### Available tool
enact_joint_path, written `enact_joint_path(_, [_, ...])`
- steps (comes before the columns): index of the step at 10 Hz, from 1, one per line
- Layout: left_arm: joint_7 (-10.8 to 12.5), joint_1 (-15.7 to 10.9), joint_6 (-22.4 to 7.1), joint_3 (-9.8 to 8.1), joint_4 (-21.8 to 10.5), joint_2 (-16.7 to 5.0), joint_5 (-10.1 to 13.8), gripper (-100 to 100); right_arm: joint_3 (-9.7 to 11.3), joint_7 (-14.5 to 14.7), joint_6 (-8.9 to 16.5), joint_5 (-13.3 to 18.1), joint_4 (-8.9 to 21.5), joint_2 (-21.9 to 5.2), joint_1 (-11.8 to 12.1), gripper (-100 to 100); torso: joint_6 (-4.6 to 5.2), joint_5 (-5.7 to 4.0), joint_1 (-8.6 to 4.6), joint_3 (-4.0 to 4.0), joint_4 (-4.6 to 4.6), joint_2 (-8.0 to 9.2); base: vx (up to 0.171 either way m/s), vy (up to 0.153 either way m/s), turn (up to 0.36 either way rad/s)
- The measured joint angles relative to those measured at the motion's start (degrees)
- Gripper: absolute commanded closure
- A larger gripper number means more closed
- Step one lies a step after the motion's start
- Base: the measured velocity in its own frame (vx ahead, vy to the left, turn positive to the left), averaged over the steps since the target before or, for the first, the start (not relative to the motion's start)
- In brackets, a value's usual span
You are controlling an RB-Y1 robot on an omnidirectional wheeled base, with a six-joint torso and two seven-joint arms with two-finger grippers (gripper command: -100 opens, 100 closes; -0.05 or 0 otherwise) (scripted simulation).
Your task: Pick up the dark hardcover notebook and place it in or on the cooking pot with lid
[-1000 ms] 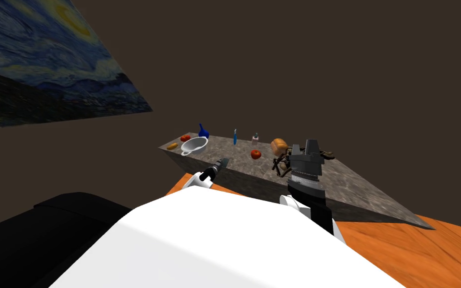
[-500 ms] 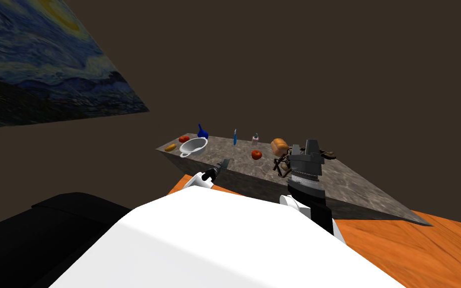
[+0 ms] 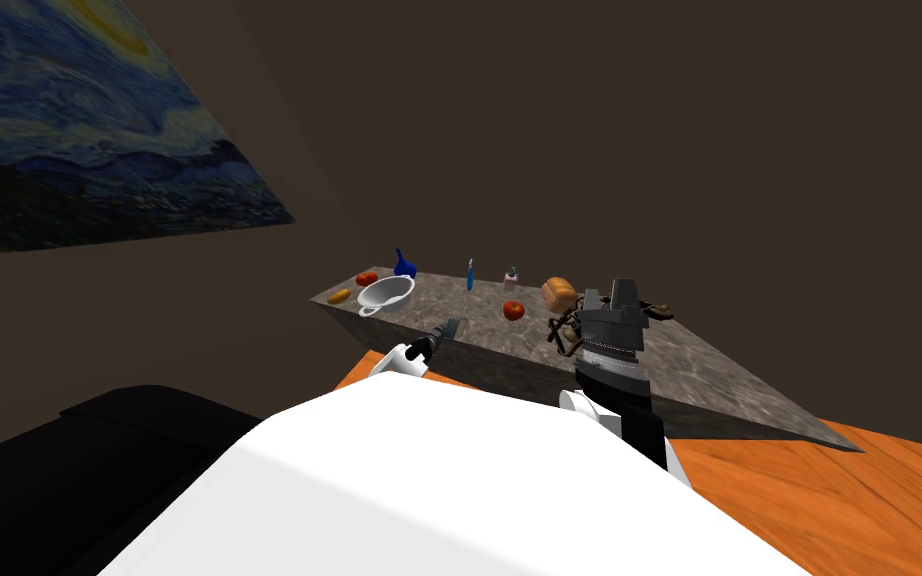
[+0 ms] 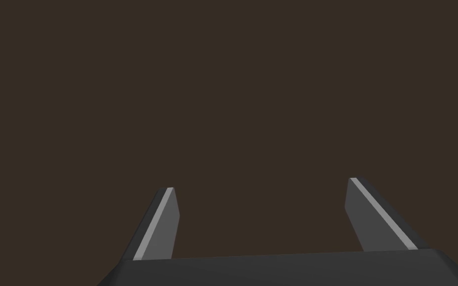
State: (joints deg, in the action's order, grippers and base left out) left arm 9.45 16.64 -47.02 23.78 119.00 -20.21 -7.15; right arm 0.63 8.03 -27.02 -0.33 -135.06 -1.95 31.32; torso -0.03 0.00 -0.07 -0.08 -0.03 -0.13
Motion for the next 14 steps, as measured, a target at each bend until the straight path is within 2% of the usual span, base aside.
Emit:
enact_joint_path(1, [-0.11,-0.44,0.74,-0.3,-1.19,0.18,0.21,-100,0.0,0.0,0.0,0.0,0.0,0.0,0.0,0,0.0,-0.01,-0.03,-0.01,-0.01,-0.02,0.016,-0.008,-0.002])
enact_joint_path(2, [-0.13,-0.49,0.91,-0.34,-1.33,0.2,0.24,100,0.0,0.0,0.0,0.0,0.0,0.0,0.0,0,0.0,-0.01,-0.01,0.01,0.0,0.03,0.0,0.0,0.0])
enact_joint_path(6, [-0.06,-0.09,0.57,-0.19,-1.61,0.16,0.34,100,0.0,0.0,0.0,0.0,0.0,0.0,0.0,0,0.14,-0.1,-0.1,0.07,0.23,-0.08,-0.005,0.0,0.007])
enact_joint_path(7, [-0.05,-0.13,0.6,-0.21,-1.57,0.18,0.33,0,0.0,0.0,0.0,0.0,0.0,0.0,0.0,0,0.14,-0.09,-0.09,0.04,0.19,-0.1,0.0,0.0,0.0])
enact_joint_path(8, [-0.05,-0.12,0.61,-0.21,-1.57,0.18,0.34,100,0.0,0.0,0.0,0.0,0.0,0.0,0.0,0,0.13,-0.09,-0.09,0.04,0.19,-0.11,-0.013,0.005,0.005])
enact_joint_path(10, [0.04,0.29,-0.21,0.09,0.54,-0.19,0.02,100,0.0,0.0,0.0,0.0,0.0,0.0,-0.01,0,0.13,-0.09,-0.06,0.1,0.23,0.0,-0.017,0.009,0.005])
enact_joint_path(11, [0.06,0.31,-0.27,0.11,0.64,-0.22,0.01,0,0.0,0.0,0.0,0.0,0.0,0.0,0.0,0,0.14,-0.09,-0.06,0.09,0.22,-0.03,0.0,0.0,0.0])
enact_joint_path(12, [0.06,0.31,-0.26,0.1,0.63,-0.22,0.02,100,0.0,0.0,0.0,0.0,0.0,0.0,0.0,0,0.14,-0.09,-0.08,0.07,0.21,-0.07,-0.056,0.061,0.071])
enact_joint_path(14, [0.12,-2.27,-2.15,-0.28,2.38,-0.63,0.08,100,-0.01,0.0,0.0,0.0,0.0,-0.01,-0.01,0,0.09,-0.03,0.4,0.26,0.3,0.24,-0.1,0.137,0.074])
